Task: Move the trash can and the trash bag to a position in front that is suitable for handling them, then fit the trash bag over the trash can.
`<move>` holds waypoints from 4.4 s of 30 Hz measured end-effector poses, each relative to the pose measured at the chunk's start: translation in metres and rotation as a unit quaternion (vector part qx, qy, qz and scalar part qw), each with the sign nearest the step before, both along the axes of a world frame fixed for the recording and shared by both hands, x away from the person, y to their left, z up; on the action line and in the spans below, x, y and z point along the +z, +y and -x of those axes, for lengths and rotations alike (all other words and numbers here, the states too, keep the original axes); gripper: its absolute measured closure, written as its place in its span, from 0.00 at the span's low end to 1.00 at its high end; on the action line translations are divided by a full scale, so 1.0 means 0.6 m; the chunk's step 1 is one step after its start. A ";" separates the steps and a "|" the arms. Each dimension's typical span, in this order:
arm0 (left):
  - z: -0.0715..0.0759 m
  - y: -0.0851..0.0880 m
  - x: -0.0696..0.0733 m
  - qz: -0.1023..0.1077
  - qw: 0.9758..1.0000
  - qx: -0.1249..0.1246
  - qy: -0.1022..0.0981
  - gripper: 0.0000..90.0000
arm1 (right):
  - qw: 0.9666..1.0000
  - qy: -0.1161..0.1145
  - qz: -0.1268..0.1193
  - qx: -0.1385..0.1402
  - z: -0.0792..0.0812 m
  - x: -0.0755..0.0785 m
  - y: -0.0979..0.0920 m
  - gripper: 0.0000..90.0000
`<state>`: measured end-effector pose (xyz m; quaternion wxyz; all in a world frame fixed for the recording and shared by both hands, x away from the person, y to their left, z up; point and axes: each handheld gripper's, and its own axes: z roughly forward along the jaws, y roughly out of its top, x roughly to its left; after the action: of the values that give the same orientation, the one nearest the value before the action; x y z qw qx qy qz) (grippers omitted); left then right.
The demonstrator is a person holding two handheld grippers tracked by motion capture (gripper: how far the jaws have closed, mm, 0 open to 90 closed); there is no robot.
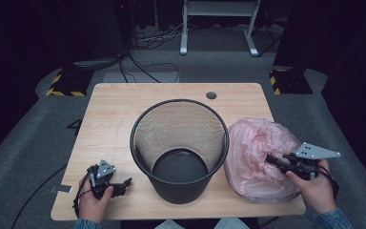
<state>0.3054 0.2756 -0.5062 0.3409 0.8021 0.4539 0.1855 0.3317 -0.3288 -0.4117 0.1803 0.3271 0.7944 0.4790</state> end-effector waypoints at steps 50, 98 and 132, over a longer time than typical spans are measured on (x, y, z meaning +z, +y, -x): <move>0.000 0.000 0.000 -0.001 1.000 0.000 -0.001 0.17 | 0.998 -0.047 -0.031 0.034 0.002 0.197 -0.020 0.89; -0.001 -0.001 0.000 0.002 1.000 0.004 0.000 0.16 | 0.981 -0.062 -0.096 0.159 -0.030 0.304 0.155 0.89; -0.004 -0.002 0.000 -0.001 1.000 0.002 0.000 0.16 | 0.972 -0.016 -0.067 0.225 -0.052 0.290 0.337 0.88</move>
<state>0.3075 0.2746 -0.5063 0.3393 0.8016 0.4555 0.1868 0.3627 -0.1265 -0.2377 0.0584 0.1435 0.8109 0.5643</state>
